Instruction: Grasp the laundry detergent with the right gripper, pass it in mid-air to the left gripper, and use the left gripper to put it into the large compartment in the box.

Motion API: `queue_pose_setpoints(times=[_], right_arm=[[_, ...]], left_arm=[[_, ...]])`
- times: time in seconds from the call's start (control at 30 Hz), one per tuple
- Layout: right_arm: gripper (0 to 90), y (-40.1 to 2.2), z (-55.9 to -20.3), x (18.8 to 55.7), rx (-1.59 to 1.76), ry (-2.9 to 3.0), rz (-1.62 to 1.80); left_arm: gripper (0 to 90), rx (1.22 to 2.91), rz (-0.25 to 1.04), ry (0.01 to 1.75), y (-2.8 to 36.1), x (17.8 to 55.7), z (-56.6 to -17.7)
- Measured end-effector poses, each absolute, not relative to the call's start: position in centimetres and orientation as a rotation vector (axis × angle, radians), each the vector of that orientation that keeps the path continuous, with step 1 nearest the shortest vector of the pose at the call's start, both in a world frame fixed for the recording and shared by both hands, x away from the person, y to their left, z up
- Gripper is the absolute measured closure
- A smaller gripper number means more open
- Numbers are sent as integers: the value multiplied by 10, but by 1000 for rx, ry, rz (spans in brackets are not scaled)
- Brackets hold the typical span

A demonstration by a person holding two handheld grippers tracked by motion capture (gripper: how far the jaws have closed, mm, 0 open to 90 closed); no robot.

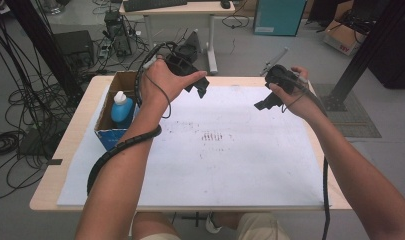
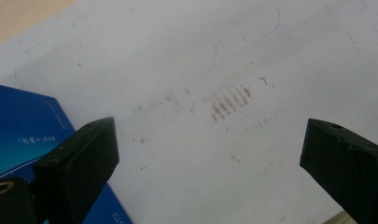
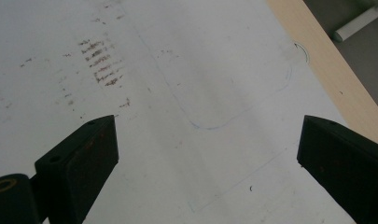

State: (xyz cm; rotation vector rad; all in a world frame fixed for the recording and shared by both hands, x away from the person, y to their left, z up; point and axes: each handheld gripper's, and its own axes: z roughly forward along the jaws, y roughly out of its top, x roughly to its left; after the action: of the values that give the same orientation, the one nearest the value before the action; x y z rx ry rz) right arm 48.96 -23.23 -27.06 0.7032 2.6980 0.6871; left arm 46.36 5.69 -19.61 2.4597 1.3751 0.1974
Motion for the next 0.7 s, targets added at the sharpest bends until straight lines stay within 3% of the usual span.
queue_pose_setpoints(times=[0.7], right_arm=[[52,-234,-271,488,713,2698,671]], left_arm=[[49,2453,177,1378,62,461,-201]])
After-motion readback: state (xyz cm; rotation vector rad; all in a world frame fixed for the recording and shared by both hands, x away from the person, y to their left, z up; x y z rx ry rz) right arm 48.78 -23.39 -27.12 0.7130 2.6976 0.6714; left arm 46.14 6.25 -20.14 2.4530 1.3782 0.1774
